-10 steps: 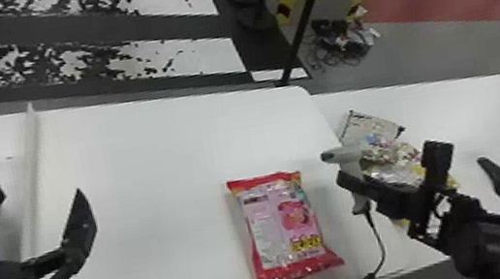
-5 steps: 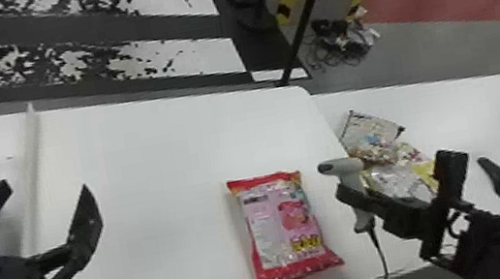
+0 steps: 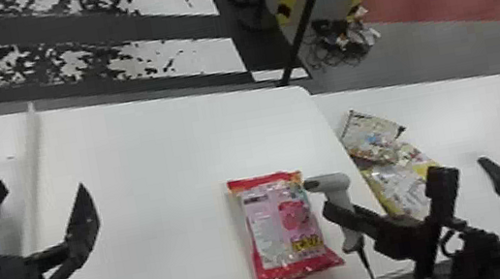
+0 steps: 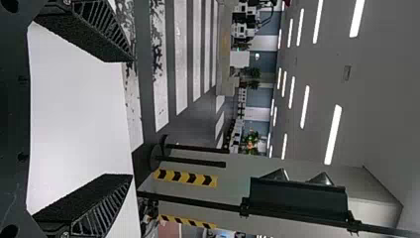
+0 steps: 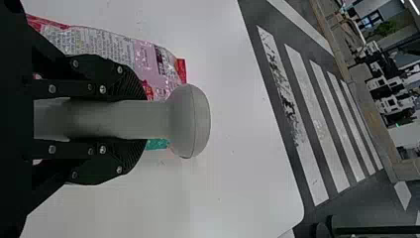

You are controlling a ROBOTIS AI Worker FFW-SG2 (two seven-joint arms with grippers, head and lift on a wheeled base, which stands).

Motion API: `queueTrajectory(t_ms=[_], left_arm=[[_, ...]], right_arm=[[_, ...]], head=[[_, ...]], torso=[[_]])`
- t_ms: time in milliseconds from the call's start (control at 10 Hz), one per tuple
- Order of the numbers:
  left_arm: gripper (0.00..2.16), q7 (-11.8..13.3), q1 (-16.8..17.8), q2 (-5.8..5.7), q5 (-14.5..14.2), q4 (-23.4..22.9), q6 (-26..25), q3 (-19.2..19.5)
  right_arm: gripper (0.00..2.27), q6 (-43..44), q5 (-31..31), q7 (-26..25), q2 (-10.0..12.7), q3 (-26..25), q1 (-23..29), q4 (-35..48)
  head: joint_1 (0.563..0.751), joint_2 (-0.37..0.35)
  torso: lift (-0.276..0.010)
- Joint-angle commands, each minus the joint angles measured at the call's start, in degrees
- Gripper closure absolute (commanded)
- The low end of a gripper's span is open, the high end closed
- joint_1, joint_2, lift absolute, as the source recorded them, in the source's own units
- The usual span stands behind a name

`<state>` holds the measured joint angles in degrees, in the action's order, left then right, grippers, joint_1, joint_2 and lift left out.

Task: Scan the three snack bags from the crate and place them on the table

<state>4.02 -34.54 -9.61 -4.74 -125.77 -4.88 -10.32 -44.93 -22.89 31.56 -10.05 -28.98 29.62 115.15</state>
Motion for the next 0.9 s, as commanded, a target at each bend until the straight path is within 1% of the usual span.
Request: queueTrajectory(t_ms=[0,100,500,800], left_arm=[[0.03,-0.1,0.0,-0.06,0.0,0.0,0.0,-0.1],[0.03,-0.1,0.0,0.12,-0.2,0.0,0.0,-0.1],[0.03,-1.6,0.0,0.03,-0.4,0.4,0.0,0.2],[0.03,-1.6,0.3,0.21,-0.1,0.9,0.0,0.0]], right_arm=[[2.25,0.7,0.8,0.0,0.1,1.5,0.1,-0.6],[2.25,0.9,1.2,-0.1,0.1,1.8,-0.3,-1.2],[2.25,1.9,2.7,0.1,-0.2,3.9,-2.5,-4.9],[2.25,2.4,3.4,0.1,-0.4,5.6,-3.2,-6.0]], head=[[0.695,-0.350],[0.695,-0.350],[0.695,-0.336],[0.695,-0.317]], torso=[[-0.062],[-0.062],[-0.062],[-0.062]])
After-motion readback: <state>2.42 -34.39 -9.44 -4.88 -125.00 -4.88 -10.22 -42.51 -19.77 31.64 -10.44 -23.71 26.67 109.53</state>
